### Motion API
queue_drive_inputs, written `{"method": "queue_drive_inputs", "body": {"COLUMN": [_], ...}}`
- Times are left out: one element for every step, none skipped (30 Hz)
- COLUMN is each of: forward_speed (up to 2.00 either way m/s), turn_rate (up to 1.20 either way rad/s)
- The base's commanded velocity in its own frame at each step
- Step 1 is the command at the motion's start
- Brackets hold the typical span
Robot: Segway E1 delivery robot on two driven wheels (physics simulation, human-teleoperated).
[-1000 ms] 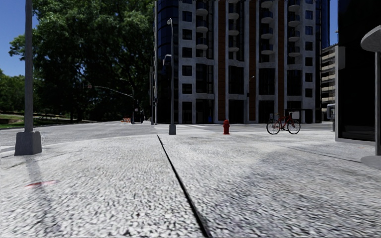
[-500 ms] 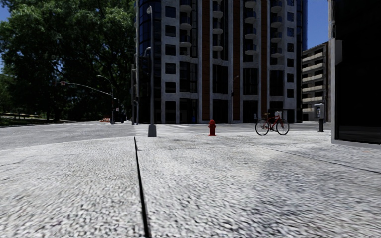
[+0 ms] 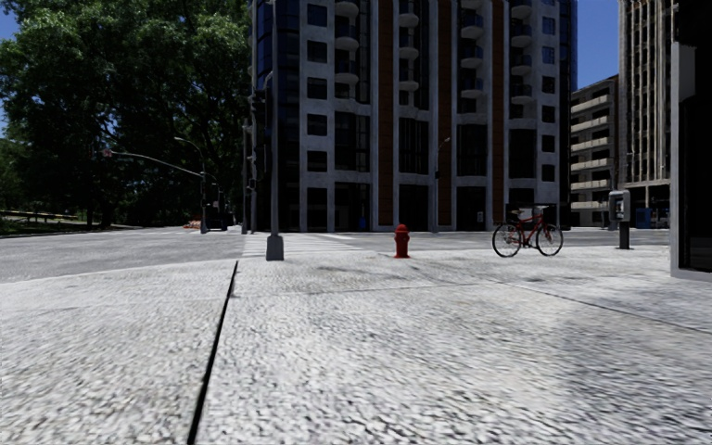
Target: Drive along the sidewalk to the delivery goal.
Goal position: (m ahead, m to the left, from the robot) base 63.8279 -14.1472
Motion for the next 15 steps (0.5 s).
{"method": "queue_drive_inputs", "body": {"forward_speed": [2.00,2.00,2.00,2.00,2.00,2.00,2.00,2.00,2.00,2.00,2.00,2.00,2.00,2.00,2.00], "turn_rate": [0.00,0.00,0.00,0.00,0.00,0.00,0.00,0.00,0.00,0.00,0.00,0.00,0.00,0.00,0.00]}}
